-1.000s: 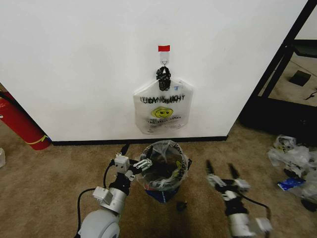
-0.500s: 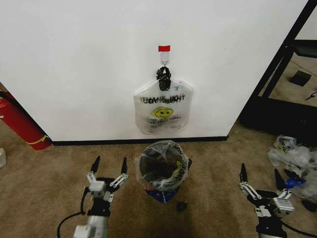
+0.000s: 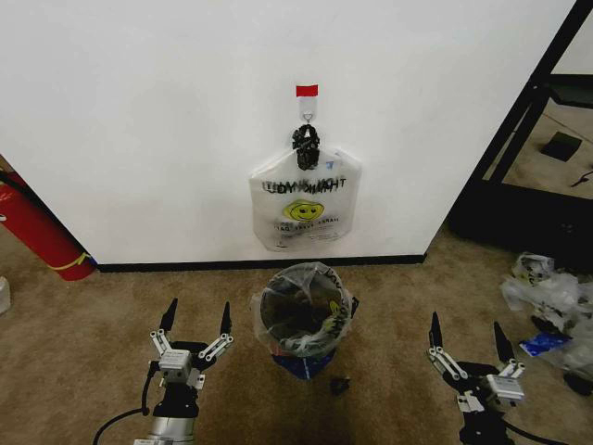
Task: Pick up the garbage bag from the wall and place it over the trash bin.
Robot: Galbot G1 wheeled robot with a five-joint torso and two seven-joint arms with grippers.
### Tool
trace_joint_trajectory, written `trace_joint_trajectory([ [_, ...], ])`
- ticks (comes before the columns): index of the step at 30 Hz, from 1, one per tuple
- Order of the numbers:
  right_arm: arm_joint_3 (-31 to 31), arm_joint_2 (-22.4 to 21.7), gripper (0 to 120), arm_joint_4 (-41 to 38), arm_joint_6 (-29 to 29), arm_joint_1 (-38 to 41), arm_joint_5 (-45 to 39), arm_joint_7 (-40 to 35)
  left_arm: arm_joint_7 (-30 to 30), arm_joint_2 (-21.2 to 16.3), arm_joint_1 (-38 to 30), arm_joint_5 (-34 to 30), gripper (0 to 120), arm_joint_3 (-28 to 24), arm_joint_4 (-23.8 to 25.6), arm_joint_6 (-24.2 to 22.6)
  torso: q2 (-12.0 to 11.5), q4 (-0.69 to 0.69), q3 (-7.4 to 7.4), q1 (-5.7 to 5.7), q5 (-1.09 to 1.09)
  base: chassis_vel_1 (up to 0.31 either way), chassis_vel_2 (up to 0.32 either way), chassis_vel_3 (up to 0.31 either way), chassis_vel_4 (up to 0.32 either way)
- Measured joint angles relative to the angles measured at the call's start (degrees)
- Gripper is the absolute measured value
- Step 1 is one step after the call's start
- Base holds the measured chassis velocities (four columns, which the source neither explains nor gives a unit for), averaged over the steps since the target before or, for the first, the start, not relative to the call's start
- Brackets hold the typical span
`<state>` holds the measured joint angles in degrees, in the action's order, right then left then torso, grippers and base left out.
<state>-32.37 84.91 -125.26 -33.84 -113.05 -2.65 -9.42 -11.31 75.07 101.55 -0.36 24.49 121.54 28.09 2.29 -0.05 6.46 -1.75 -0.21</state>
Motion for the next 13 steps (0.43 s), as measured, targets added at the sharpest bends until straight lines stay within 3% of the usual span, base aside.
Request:
trace_joint_trajectory([
  [13,2.29,1.13,100,-1.28,-1.34,-2.28,4.23,-3.24,-0.21,0.06,1.07,-0.01,100,-0.68,1.39,-1.38,0.00,0.01,0.00,0.00,0.01,0.000,0.000,0.000,0.000],
])
